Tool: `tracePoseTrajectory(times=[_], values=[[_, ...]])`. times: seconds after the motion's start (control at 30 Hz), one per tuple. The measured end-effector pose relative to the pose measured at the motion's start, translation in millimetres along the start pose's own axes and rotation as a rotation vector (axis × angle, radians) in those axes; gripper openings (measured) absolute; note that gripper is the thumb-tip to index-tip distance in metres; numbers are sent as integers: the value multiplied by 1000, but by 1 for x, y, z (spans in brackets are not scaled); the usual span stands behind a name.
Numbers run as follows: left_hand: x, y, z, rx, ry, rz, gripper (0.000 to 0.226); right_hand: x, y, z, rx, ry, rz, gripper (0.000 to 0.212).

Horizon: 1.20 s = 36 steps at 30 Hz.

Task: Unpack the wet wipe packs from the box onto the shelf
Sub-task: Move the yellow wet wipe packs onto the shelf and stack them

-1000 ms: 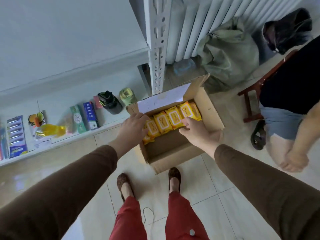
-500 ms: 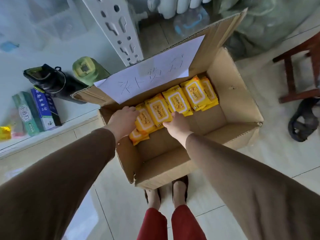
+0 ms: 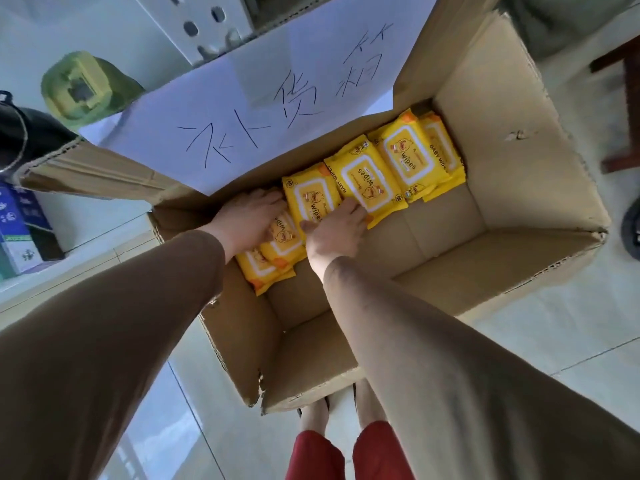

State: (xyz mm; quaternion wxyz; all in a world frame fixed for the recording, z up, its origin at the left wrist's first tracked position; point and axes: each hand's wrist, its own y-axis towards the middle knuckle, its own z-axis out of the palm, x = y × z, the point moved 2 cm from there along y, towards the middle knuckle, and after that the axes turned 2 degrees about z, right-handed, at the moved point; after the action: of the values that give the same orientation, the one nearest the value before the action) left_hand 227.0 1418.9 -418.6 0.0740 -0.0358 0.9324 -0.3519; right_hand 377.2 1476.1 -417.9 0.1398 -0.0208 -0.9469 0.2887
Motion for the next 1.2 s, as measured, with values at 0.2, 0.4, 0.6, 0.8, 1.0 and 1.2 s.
tracePoseTrajectory(times=[0.2,0.4,0.6,0.8,1.0,1.2], values=[[1,5,-3,79,130,6,87,-18,17,-16,58,-32,-99,88],[-14,6,-4,12,405,62,96,-46,24,-17,319,146,-35,55],[-34,-16,-2,107,240,-101,106,-71,12,-43,576,656,-10,29],[-55,-79,-40,3,-123,-340,59,-84,-17,-118,474,570,-126,34],[-65,-204,-118,-118,-397,-429,52,-60,-102,-224,410,623,-216,54],[-56,-377,-199,-297,-656,-474,65,9,-228,-329,390,690,-364,34]])
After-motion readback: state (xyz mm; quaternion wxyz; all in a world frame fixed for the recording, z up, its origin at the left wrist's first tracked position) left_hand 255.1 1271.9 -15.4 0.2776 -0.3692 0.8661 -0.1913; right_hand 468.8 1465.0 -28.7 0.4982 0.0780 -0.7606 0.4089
